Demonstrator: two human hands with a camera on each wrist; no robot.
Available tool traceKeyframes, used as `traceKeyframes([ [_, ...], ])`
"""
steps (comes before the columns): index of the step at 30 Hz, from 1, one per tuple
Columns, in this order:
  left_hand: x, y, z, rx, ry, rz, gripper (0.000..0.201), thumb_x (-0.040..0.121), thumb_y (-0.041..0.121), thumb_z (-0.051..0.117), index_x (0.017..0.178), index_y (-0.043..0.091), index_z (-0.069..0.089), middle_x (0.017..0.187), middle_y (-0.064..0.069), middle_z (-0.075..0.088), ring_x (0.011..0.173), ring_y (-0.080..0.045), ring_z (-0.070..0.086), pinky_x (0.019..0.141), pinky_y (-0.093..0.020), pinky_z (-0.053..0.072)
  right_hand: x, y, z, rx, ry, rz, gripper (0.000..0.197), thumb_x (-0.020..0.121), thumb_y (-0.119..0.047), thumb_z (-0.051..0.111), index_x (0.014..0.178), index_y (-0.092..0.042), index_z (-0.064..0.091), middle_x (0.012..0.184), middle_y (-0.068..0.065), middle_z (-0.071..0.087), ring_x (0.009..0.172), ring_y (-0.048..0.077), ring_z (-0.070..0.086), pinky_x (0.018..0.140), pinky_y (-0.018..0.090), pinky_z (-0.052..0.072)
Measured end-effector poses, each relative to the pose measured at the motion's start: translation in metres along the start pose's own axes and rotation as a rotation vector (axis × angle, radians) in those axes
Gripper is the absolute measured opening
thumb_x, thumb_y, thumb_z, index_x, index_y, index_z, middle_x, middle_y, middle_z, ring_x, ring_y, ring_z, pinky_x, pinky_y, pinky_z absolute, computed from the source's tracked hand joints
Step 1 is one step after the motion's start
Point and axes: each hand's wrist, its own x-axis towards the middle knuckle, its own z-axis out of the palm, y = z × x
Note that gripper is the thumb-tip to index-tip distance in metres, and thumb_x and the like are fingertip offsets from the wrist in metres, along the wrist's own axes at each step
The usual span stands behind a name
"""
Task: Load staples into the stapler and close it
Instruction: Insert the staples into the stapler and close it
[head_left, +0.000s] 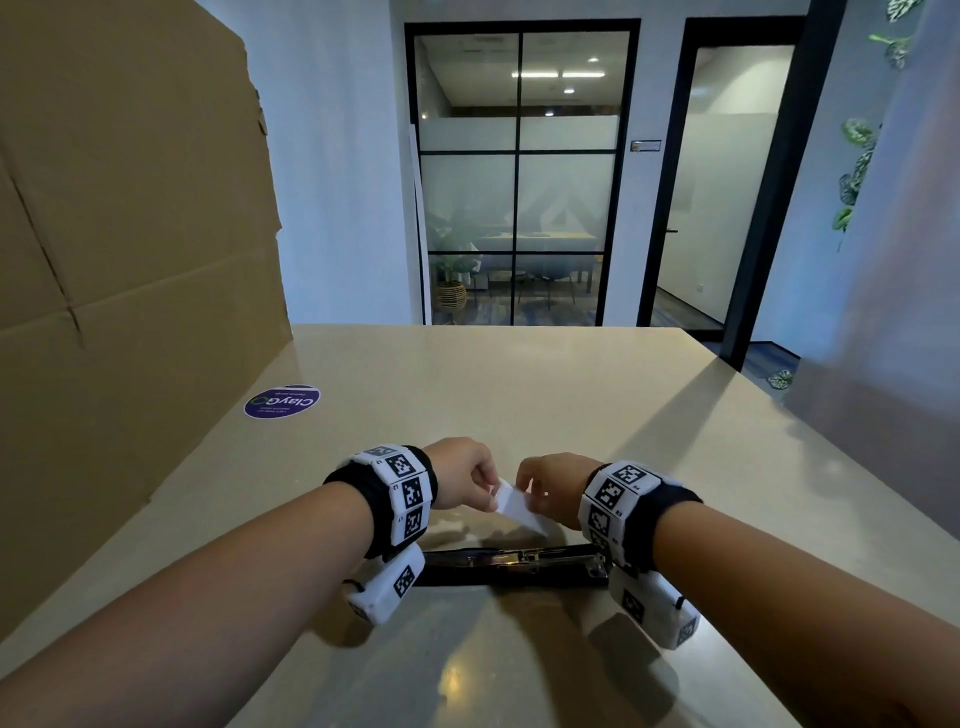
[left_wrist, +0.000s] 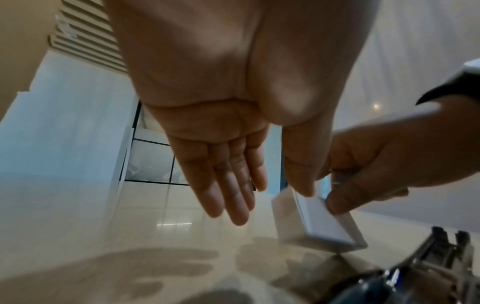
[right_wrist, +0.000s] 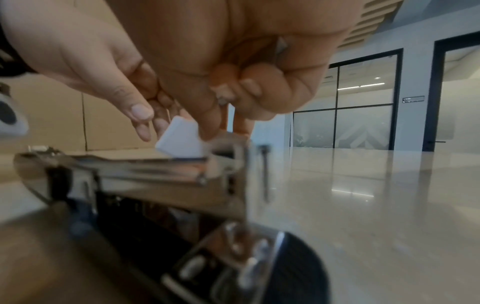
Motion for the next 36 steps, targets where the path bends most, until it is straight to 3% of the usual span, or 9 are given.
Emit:
traceKeyframes([
  [5,-0.012,-0.007,0.001,0.094,-0.078,-0.036,0.038,0.083,0.031,0.071,0.116,0.014,0.064,0.118,-0.001,0.067,0.1,-0.015,0.061,0.083,-0.025,0.045,0.008,-0.002,-0.001,-0.108,-0.133,0.011,0.033,0.094,-0.018,0.049,0.126,-0.022,0.056,0.13,0.003,0.06,0.118,0.023,0.056,0.095,0.033,0.044],
  [13,-0.032,-0.01,0.009,0.238,-0.228,-0.018,0.045,0.08,0.041,0.07,0.118,0.018,0.062,0.12,0.002,0.066,0.097,-0.014,0.059,0.079,-0.023,0.041,0.004,0.004,0.001,-0.022,-0.064,0.064,0.036,0.095,-0.026,0.049,0.13,-0.021,0.048,0.129,0.003,0.06,0.116,0.023,0.056,0.099,0.034,0.045],
  [16,-0.033,-0.008,0.01,0.268,-0.252,-0.014,0.048,0.077,0.038,0.075,0.119,0.018,0.061,0.119,0.0,0.066,0.092,-0.011,0.055,0.078,-0.024,0.042,-0.006,0.003,-0.006,0.096,0.008,0.093,0.03,0.094,-0.019,0.041,0.123,-0.017,0.047,0.117,0.007,0.06,0.095,0.024,0.056,0.085,0.035,0.045],
  [19,-0.032,-0.005,0.012,0.313,-0.264,0.005,0.046,0.076,0.032,0.077,0.117,0.017,0.062,0.118,-0.002,0.067,0.089,-0.012,0.054,0.069,-0.023,0.043,-0.018,0.003,-0.017,0.257,0.085,0.085,0.017,0.093,-0.011,0.032,0.106,-0.009,0.044,0.083,0.006,0.053,0.082,0.026,0.049,0.072,0.032,0.038],
  [23,-0.031,-0.005,0.013,0.334,-0.268,0.01,0.038,0.077,0.03,0.077,0.111,0.017,0.066,0.116,-0.003,0.068,0.087,-0.014,0.055,0.064,-0.023,0.041,-0.027,0.006,-0.023,0.342,0.079,0.041,0.031,0.09,0.0,0.029,0.109,-0.011,0.051,0.093,0.006,0.057,0.067,0.012,0.048,0.062,0.026,0.038],
  [26,-0.03,-0.005,0.013,0.324,-0.267,0.005,0.037,0.076,0.029,0.077,0.11,0.018,0.067,0.115,-0.003,0.068,0.087,-0.014,0.056,0.073,-0.025,0.042,-0.035,0.005,-0.021,0.313,0.04,-0.02,0.033,0.092,0.001,0.037,0.117,-0.013,0.053,0.098,0.003,0.065,0.077,0.014,0.055,0.064,0.019,0.043],
  [29,-0.03,-0.005,0.014,0.33,-0.264,0.014,0.035,0.076,0.029,0.077,0.108,0.018,0.067,0.114,-0.003,0.069,0.087,-0.013,0.056,0.072,-0.024,0.042,-0.044,0.002,-0.019,0.288,0.032,-0.077,0.028,0.089,-0.002,0.052,0.116,-0.01,0.056,0.108,0.005,0.073,0.084,0.016,0.063,0.071,0.018,0.046],
  [33,-0.031,-0.007,0.015,0.34,-0.248,0.02,0.037,0.075,0.031,0.077,0.108,0.018,0.066,0.114,-0.002,0.069,0.087,-0.013,0.056,0.076,-0.025,0.043,-0.051,0.004,-0.011,0.201,0.027,-0.102,0.023,0.086,-0.004,0.058,0.107,-0.012,0.065,0.1,0.006,0.073,0.077,0.013,0.06,0.058,0.009,0.041],
  [36,-0.031,-0.008,0.016,0.326,-0.243,0.016,0.037,0.075,0.031,0.078,0.108,0.019,0.067,0.113,-0.001,0.069,0.087,-0.013,0.056,0.074,-0.025,0.043,-0.055,0.006,-0.005,0.237,0.019,-0.089,0.024,0.088,-0.005,0.056,0.108,-0.017,0.061,0.09,0.001,0.063,0.066,0.013,0.055,0.059,0.019,0.045],
])
